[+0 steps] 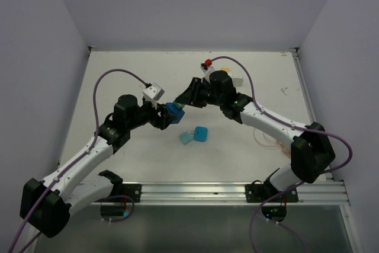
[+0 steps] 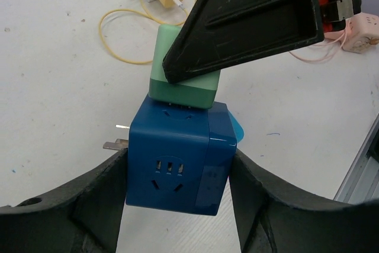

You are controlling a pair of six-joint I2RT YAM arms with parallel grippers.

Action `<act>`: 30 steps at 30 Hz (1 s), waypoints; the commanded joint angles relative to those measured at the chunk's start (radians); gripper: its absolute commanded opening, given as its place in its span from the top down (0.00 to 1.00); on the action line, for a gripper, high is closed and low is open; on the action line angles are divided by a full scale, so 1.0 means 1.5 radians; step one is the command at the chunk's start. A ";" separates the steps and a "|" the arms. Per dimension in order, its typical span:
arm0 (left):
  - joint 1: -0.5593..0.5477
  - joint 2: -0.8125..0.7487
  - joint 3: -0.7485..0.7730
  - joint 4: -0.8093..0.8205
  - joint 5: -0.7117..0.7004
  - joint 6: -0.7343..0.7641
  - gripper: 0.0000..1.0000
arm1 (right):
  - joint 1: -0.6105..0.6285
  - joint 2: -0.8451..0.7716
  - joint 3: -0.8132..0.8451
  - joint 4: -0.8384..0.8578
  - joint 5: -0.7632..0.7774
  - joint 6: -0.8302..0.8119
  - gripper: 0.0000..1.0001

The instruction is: Pull the plug off the socket

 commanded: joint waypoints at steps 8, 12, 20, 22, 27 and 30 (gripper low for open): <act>-0.008 -0.010 0.006 -0.017 -0.012 0.014 1.00 | 0.010 -0.007 0.028 0.022 0.032 0.012 1.00; -0.011 0.004 0.014 -0.043 -0.006 0.017 1.00 | -0.021 -0.020 0.032 0.001 0.047 0.018 1.00; -0.023 0.055 0.038 -0.100 -0.030 0.020 1.00 | -0.110 -0.050 0.086 -0.035 0.040 0.014 1.00; -0.028 0.068 0.041 -0.113 -0.044 0.021 1.00 | -0.131 -0.062 0.094 -0.044 0.048 0.005 1.00; -0.034 0.080 0.045 -0.128 -0.070 0.024 1.00 | -0.183 -0.092 0.100 -0.054 0.051 0.003 1.00; -0.036 0.102 0.052 -0.144 -0.078 0.023 1.00 | -0.201 -0.102 0.103 -0.052 0.053 0.000 1.00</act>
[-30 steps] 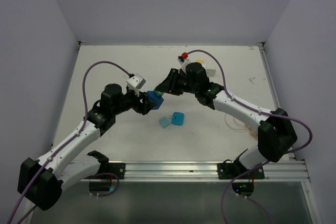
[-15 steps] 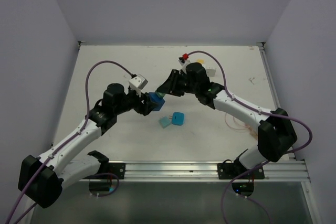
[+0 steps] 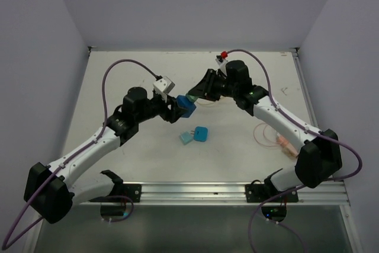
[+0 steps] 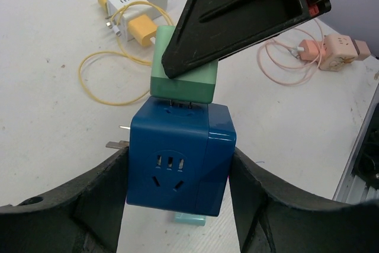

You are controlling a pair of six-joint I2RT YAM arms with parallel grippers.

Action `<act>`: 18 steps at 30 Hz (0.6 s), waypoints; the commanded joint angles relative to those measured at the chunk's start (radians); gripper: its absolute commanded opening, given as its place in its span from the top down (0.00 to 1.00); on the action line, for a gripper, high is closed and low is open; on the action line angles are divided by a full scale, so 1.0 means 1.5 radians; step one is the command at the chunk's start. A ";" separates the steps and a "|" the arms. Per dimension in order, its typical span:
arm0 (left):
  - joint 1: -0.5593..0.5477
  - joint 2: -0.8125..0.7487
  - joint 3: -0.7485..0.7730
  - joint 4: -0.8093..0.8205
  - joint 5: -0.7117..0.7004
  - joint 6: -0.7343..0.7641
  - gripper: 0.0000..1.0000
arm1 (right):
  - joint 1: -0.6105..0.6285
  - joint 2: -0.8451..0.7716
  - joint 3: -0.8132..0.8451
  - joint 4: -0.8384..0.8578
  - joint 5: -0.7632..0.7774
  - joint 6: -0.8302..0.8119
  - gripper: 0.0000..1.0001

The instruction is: Pull the plug off the socket

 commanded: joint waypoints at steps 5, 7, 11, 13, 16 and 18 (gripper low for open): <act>0.010 0.046 -0.014 -0.193 -0.070 0.015 1.00 | -0.109 -0.089 0.052 0.089 0.139 -0.015 1.00; 0.010 0.051 -0.013 -0.199 -0.079 0.015 1.00 | -0.120 -0.102 0.041 0.098 0.144 -0.012 1.00; 0.009 0.048 -0.009 -0.203 -0.094 0.011 1.00 | -0.140 -0.116 0.038 0.098 0.143 -0.012 1.00; 0.009 0.038 -0.013 -0.192 -0.097 0.007 1.00 | -0.146 -0.115 0.040 0.088 0.130 -0.022 1.00; 0.010 0.021 -0.017 -0.188 -0.123 0.003 1.00 | -0.147 -0.115 0.008 0.061 0.110 -0.038 1.00; 0.010 0.018 -0.017 -0.188 -0.146 -0.002 1.00 | -0.147 -0.116 -0.021 0.055 0.097 -0.049 1.00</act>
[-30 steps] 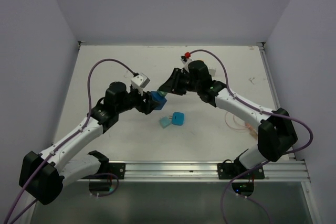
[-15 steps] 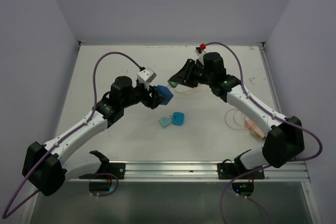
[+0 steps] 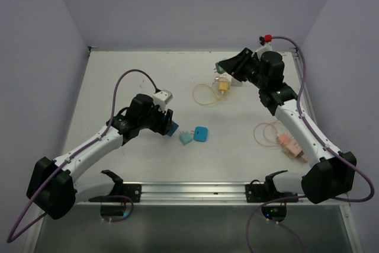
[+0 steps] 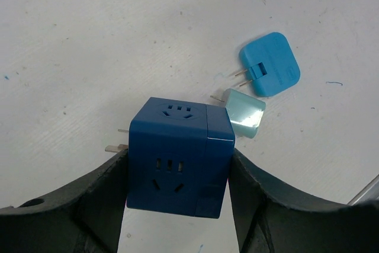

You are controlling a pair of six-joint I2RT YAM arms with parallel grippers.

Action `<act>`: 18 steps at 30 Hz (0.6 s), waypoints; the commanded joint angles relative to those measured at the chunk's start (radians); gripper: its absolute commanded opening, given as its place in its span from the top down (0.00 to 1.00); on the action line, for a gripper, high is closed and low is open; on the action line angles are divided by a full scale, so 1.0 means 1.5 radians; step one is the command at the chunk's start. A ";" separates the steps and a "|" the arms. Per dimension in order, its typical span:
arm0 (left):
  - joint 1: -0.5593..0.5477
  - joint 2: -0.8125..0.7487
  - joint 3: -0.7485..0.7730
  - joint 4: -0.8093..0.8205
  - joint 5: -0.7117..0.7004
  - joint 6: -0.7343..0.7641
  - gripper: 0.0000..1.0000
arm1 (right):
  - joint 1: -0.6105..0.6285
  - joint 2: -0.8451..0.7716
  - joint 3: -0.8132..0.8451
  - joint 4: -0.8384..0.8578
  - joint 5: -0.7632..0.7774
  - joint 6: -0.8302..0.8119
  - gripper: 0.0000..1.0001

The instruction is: Pull the plug off the socket

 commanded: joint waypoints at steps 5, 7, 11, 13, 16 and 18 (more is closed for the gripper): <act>0.002 -0.011 0.012 0.012 -0.103 -0.025 1.00 | -0.002 0.010 -0.146 0.031 -0.107 -0.051 1.00; 0.006 -0.005 0.018 -0.001 -0.153 -0.039 1.00 | 0.000 0.022 -0.189 0.038 -0.129 -0.061 1.00; 0.038 0.009 0.024 -0.015 -0.189 -0.061 1.00 | -0.001 0.043 -0.250 0.083 -0.146 -0.087 1.00; 0.071 0.012 0.026 -0.015 -0.182 -0.070 1.00 | 0.000 0.056 -0.279 0.100 -0.150 -0.092 1.00; 0.107 0.020 0.029 -0.019 -0.181 -0.077 1.00 | 0.001 0.098 -0.305 0.148 -0.174 -0.090 1.00; 0.121 0.024 0.032 -0.023 -0.192 -0.077 1.00 | 0.007 0.134 -0.316 0.186 -0.187 -0.088 1.00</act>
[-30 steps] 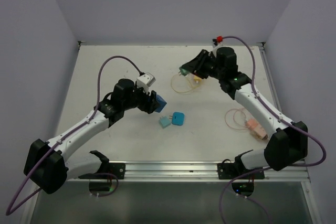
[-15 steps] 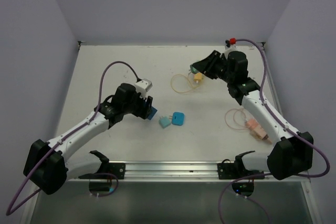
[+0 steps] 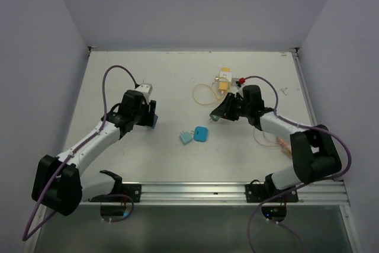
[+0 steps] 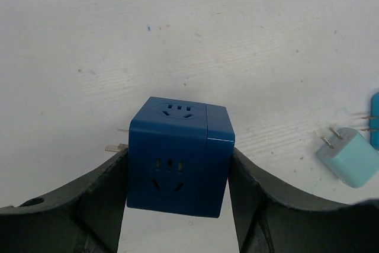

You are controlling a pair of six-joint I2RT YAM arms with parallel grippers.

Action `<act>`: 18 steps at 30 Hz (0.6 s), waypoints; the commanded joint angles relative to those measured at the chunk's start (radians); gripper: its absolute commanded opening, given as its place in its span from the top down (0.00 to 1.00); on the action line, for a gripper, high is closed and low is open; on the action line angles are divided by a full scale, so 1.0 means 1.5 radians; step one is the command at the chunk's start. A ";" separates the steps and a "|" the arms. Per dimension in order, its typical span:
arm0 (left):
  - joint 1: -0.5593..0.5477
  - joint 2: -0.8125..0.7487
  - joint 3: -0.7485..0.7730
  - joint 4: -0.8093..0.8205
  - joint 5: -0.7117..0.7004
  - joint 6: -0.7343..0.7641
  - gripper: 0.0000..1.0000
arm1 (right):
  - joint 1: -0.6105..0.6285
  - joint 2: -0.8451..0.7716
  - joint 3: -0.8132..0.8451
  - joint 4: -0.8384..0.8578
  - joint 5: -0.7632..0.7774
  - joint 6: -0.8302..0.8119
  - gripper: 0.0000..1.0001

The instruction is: Pull the plug off the socket

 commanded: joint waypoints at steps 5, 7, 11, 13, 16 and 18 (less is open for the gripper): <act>0.022 0.012 0.031 -0.001 -0.046 -0.020 1.00 | 0.015 0.098 -0.029 0.178 -0.070 0.000 0.95; 0.022 0.015 0.032 -0.002 -0.052 -0.020 1.00 | 0.018 0.119 -0.031 0.190 -0.075 0.000 0.93; 0.025 0.023 0.032 -0.002 -0.067 -0.020 1.00 | 0.018 0.125 -0.038 0.191 -0.062 -0.018 0.69; 0.026 0.028 0.033 -0.003 -0.071 -0.021 1.00 | 0.018 0.119 -0.042 0.178 -0.054 -0.038 0.54; 0.029 0.037 0.034 -0.003 -0.075 -0.022 1.00 | 0.018 0.105 -0.043 0.120 -0.025 -0.065 0.36; 0.032 0.041 0.034 -0.002 -0.077 -0.022 1.00 | 0.018 0.099 -0.044 0.097 -0.008 -0.079 0.30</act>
